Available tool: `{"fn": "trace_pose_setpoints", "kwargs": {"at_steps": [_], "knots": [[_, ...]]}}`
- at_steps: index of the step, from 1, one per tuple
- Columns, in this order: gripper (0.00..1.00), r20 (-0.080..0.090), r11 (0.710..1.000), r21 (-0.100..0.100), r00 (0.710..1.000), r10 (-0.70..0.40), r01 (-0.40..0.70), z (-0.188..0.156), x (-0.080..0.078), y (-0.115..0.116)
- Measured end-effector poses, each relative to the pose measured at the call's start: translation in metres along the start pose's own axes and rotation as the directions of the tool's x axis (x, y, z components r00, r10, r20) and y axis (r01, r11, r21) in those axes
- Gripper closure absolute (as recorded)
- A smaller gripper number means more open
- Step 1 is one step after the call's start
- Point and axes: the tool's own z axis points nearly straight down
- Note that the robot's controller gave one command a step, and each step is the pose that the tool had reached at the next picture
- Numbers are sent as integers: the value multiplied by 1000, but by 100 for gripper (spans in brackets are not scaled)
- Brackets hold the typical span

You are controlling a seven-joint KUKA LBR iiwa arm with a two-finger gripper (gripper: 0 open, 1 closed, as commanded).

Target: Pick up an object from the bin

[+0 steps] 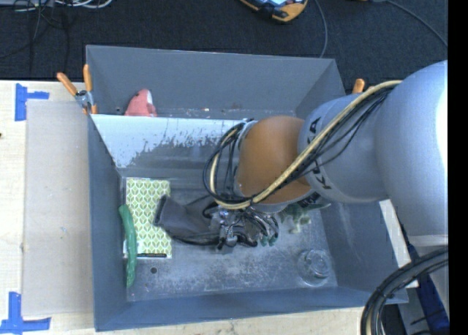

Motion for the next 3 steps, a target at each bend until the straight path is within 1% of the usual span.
{"fn": "trace_pose_setpoints", "kwargs": {"at_steps": [2,3], "knots": [[100,-4,1000,0,1000,2,-2,-8,1,0],[100,-1,1000,0,1000,3,-3,-15,1,0]]}}
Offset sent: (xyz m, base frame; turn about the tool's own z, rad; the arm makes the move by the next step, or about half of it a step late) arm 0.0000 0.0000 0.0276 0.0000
